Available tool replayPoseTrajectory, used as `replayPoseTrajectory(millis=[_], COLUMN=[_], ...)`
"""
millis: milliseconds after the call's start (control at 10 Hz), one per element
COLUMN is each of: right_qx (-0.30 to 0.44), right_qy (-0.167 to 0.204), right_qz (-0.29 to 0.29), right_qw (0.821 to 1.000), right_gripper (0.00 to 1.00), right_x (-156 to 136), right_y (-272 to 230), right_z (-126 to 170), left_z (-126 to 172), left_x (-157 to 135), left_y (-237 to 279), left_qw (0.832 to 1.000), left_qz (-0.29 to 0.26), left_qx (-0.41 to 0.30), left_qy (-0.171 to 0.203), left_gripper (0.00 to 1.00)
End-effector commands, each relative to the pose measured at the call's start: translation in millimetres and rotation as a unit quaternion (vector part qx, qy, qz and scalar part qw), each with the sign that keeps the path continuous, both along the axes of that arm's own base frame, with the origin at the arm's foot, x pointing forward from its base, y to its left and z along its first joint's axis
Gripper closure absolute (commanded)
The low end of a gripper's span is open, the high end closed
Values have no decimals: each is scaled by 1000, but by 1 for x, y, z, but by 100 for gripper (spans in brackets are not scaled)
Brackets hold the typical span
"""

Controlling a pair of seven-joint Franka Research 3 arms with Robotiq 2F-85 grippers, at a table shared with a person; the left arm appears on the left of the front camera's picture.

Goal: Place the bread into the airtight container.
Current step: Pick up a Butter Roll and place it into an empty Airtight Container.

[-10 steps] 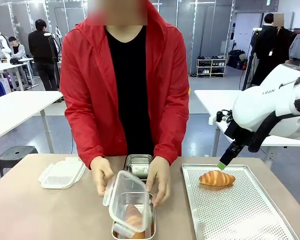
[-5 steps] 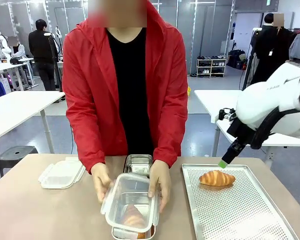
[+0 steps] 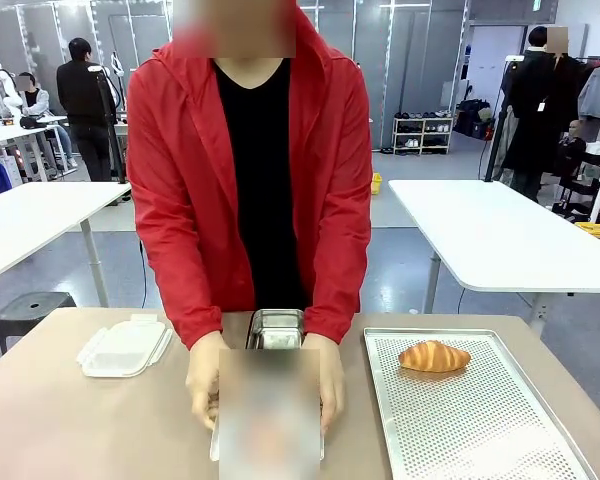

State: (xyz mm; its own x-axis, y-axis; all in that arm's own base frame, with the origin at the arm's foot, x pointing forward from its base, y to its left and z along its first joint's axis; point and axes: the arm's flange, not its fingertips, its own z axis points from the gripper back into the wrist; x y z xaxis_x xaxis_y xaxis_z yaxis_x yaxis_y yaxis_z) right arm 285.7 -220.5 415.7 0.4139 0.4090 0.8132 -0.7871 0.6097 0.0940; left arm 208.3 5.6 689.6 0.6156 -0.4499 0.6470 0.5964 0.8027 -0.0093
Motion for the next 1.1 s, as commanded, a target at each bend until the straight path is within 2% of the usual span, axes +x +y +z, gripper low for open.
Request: replayPoseTrajectory(millis=[0,100,200,800,900,1000], right_qx=[41,57,25,25,20,11], right_qy=[-16,-10,-8,-8,5,-5], right_qz=[-53,-76,-38,-38,-39,-29], right_qw=[998,995,999,999,999,1000], right_gripper=[2,2,2,2,2,0], right_x=[-19,-29,-29,-29,-26,-33], right_y=[-33,-39,-33,-33,-28,-30], right_z=[-30,-37,-16,-16,-13,-14], left_z=[2,2,2,2,2,2], left_x=[1,1,1,1,1,1], left_y=[-2,-2,-2,-2,-2,-2], left_qw=[1000,1000,1000,1000,1000,1000], left_qz=[-8,-8,-8,-8,-8,-8], left_qx=[-2,-2,-2,-2,-2,-2], left_qy=[-1,-1,-1,-1,-1,-1], left_gripper=[0,0,0,0,0,0])
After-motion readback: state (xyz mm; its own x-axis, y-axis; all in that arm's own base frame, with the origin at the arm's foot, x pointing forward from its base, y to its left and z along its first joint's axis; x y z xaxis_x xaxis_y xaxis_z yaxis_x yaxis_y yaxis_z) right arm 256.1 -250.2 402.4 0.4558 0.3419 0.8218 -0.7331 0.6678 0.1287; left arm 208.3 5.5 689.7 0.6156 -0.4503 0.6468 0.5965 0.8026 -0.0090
